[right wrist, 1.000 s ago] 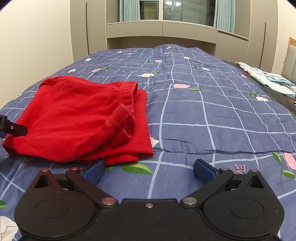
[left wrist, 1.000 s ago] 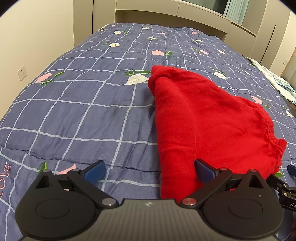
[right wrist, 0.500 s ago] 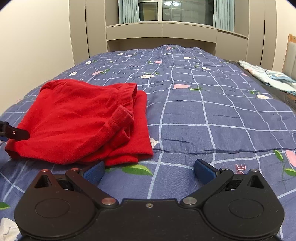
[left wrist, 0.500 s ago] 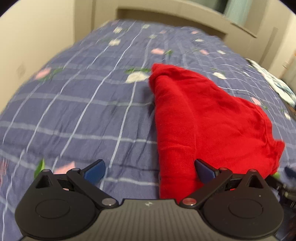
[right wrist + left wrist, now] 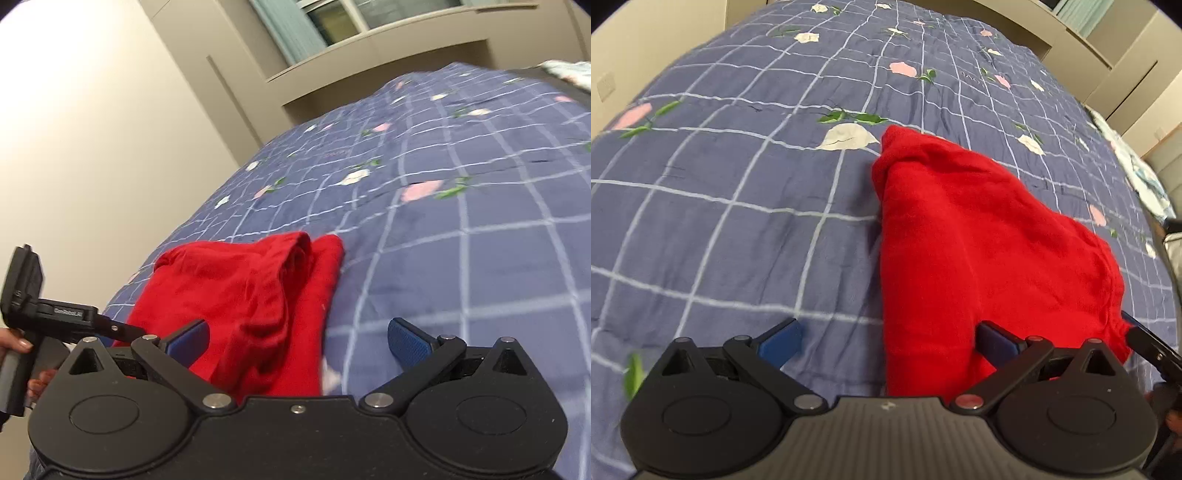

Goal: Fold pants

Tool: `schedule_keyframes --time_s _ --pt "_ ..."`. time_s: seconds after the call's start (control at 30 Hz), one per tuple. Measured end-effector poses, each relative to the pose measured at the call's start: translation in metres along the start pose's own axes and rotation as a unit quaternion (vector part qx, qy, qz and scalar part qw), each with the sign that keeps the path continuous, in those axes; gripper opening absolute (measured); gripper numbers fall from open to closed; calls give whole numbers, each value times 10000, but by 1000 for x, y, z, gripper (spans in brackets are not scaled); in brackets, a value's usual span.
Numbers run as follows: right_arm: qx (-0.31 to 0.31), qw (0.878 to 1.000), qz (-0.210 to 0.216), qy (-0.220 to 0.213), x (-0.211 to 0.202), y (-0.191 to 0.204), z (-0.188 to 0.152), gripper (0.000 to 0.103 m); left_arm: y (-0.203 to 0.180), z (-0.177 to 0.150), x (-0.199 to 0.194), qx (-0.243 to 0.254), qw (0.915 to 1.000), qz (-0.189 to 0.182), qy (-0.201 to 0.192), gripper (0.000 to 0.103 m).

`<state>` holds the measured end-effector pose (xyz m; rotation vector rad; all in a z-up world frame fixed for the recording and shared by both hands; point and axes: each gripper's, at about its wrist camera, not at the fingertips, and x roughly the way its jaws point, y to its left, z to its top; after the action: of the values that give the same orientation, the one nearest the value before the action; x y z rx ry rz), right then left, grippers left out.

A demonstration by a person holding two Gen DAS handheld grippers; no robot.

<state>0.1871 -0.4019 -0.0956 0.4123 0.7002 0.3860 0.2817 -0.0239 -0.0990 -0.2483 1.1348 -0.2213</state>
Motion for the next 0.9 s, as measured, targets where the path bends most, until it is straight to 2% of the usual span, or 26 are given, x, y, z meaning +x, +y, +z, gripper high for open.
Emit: schedule_keyframes --time_s 0.17,0.3,0.43,0.5,0.6,0.73,0.77,0.9 --pt "128 9982 566 142 29 -7 20 103 -4 9 10 442 9989 -131 -66 103" --pt "15 9955 852 423 50 -1 24 103 0 15 12 492 9982 -347 -66 103" --pt "-168 9962 756 409 54 8 19 103 12 15 11 281 9972 -671 -168 103" --pt "-60 9963 792 339 53 6 18 103 15 11 10 119 9967 -760 -270 103" --pt "51 9969 751 227 50 6 15 103 10 5 9 214 9971 -683 -272 102" --pt "33 9989 464 109 47 17 7 103 -4 0 6 296 9977 -573 -224 101" --pt "22 9992 383 116 47 21 6 102 -6 -1 5 276 9980 -533 -206 99" --pt "-79 9997 -18 245 48 38 1 99 -19 2 1 402 9988 -221 -171 78"
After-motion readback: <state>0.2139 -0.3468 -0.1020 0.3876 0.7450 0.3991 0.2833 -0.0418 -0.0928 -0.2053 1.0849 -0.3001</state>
